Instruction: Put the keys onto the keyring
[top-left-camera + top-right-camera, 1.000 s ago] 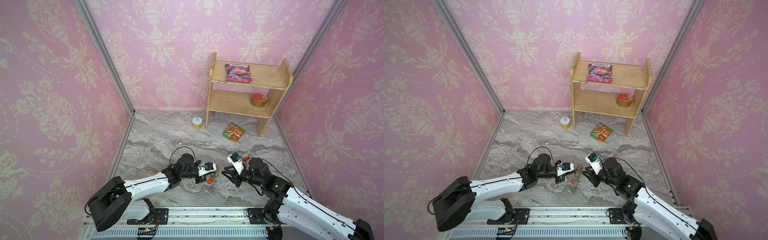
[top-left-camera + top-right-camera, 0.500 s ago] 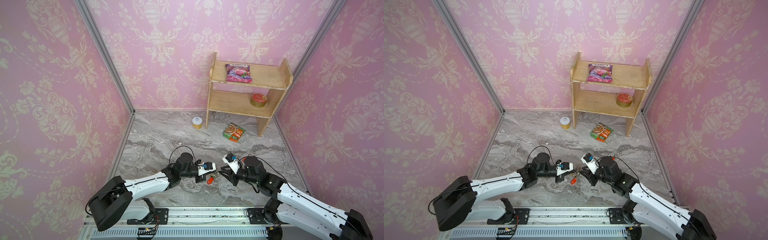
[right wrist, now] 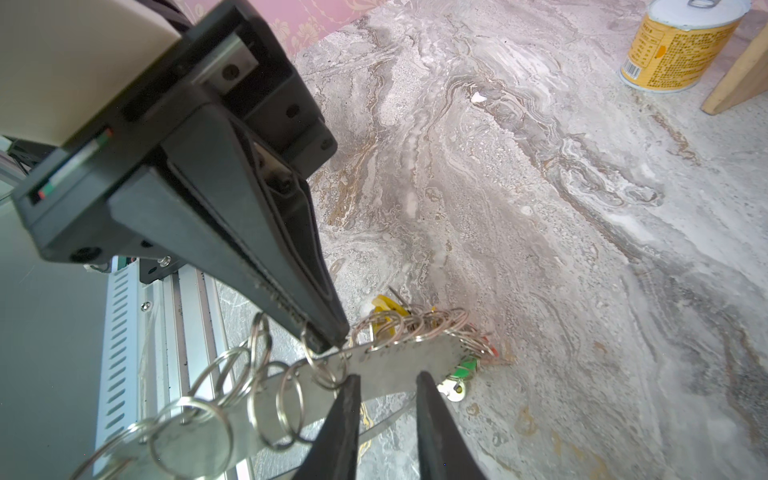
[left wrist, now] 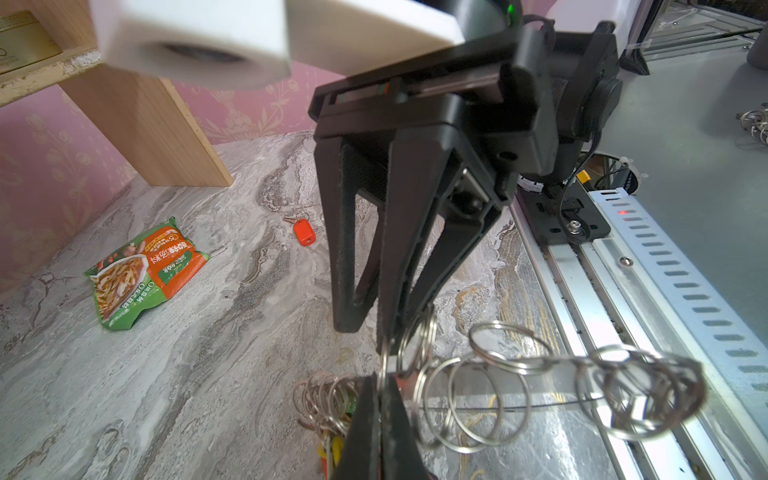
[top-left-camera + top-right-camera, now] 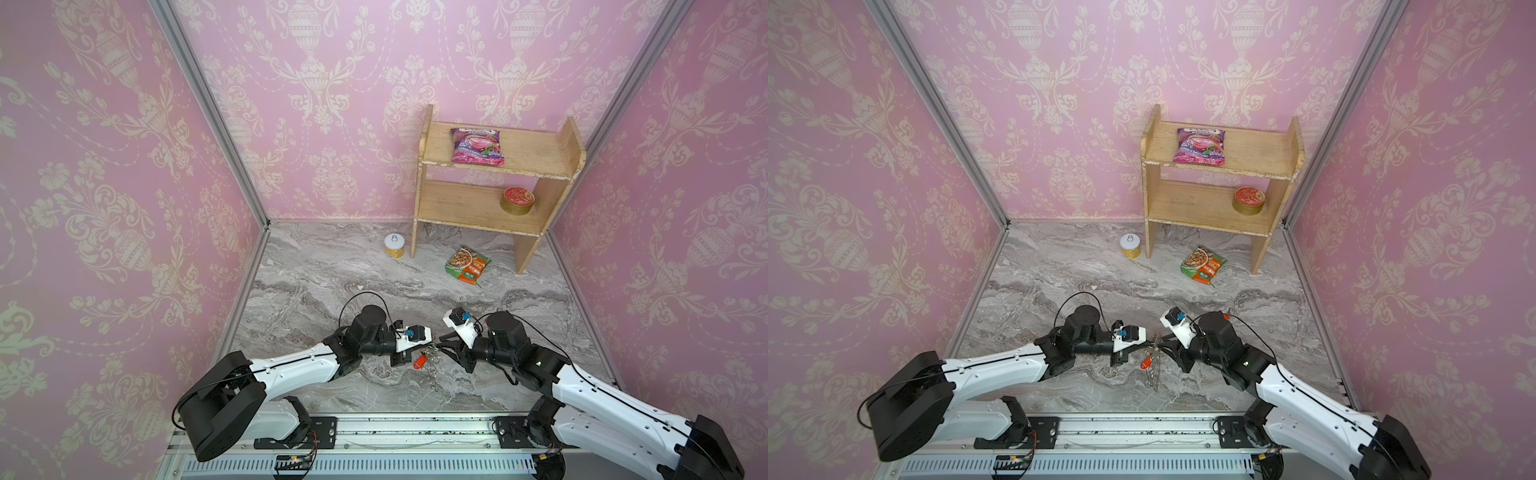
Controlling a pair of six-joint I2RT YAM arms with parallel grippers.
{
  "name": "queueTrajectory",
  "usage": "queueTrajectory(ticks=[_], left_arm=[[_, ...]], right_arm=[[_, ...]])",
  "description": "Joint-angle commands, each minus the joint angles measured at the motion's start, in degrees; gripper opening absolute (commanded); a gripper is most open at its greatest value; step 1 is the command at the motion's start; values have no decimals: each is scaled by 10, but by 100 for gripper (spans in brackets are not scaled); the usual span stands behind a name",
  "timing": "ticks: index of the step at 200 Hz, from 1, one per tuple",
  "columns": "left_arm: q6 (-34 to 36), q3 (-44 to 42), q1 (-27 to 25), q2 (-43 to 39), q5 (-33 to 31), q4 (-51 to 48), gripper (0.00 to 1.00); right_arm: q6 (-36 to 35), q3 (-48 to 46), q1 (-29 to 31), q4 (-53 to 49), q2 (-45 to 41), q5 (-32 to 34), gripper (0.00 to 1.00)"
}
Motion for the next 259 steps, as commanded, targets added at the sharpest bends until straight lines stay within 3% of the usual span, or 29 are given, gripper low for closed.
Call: queueTrajectory(ticks=[1,86,118,151,259], left_arm=[[15,5,4,4,2,10,0],[9,-1,5,12,-6,3,0],[1,1,5,10,0,8,0],[3,3,5,9,5,4,0],[7,1,5,8,12,5,0]], right_arm=[[-9,16,3,9,-14,-50,25],[5,-3,5,13,-27,-71,26],[8,-12,7,27,-17,-60,26],[6,-32,6,37,-44,-8,25],[-1,-29,-8,48,-31,2,23]])
